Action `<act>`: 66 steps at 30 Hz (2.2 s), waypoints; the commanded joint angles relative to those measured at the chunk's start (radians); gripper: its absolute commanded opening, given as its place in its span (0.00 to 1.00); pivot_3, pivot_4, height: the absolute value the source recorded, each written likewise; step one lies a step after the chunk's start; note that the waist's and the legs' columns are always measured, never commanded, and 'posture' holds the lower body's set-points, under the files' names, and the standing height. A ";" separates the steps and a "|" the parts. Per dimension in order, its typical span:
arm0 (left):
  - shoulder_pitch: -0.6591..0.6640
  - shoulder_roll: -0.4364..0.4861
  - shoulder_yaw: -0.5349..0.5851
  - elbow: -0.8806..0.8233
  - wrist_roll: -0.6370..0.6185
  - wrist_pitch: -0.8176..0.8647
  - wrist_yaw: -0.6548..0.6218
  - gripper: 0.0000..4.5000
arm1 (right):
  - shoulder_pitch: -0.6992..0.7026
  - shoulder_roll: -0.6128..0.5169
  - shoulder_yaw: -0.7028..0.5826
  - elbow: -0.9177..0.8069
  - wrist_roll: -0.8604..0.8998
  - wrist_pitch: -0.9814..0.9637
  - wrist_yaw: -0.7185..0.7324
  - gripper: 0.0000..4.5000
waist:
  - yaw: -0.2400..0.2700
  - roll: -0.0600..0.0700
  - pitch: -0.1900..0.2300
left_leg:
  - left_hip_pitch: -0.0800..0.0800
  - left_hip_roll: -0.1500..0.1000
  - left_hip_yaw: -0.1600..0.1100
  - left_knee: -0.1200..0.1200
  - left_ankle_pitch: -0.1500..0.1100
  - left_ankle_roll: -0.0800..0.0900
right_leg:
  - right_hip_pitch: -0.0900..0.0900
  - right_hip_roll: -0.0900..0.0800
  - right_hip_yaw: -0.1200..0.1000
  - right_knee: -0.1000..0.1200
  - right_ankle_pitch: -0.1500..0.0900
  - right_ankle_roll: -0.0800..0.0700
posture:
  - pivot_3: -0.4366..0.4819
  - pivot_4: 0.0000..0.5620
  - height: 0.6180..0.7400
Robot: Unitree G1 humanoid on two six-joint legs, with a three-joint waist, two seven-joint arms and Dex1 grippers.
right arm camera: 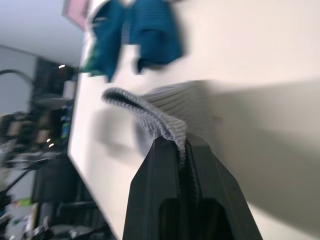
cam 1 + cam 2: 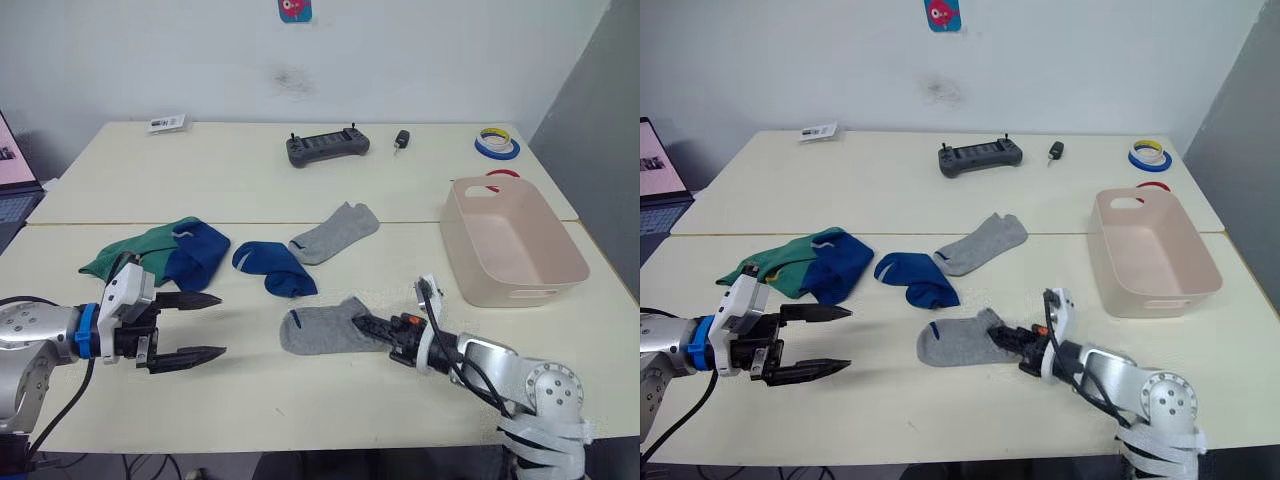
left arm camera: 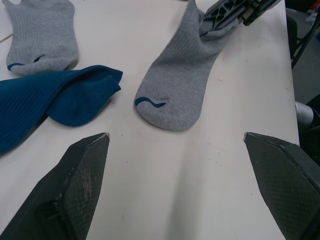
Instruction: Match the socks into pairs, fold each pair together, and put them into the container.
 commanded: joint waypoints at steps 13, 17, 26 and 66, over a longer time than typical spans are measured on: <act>0.049 -0.078 -0.022 -0.124 -0.026 0.053 0.110 1.00 | 0.024 -0.351 -0.005 -0.195 -0.207 -0.140 0.229 0.93 | 0.006 0.001 0.001 | -0.004 0.000 0.000 0.000 0.000 0.000 | -0.002 0.000 0.000 -0.002 0.000 0.000 | 0.48 0.27 1.00; 0.079 -0.144 -0.029 -0.161 -0.021 0.042 0.187 1.00 | 0.026 -0.532 0.084 -0.296 -0.449 -0.223 0.482 1.00 | 0.008 0.001 0.000 | -0.004 -0.001 -0.001 0.000 0.000 0.000 | -0.001 0.000 -0.001 -0.003 0.000 0.000 | 0.48 0.27 1.00; 0.144 -0.274 -0.125 -0.267 0.049 0.125 0.442 1.00 | 0.046 -0.451 0.225 -0.255 -0.702 -0.318 0.551 1.00 | 0.010 -0.001 0.000 | -0.006 0.001 -0.002 0.002 0.000 0.000 | -0.001 0.001 -0.001 -0.005 0.001 0.001 | 0.48 0.27 1.00; 0.021 -0.213 -0.179 -0.279 -0.058 0.476 0.566 0.00 | 0.170 -0.325 0.260 -0.342 -0.961 -0.420 0.766 0.00 | 0.011 0.000 -0.001 | -0.004 -0.002 -0.007 0.002 0.000 -0.001 | 0.003 0.001 -0.003 -0.007 0.001 0.002 | 0.48 0.27 1.00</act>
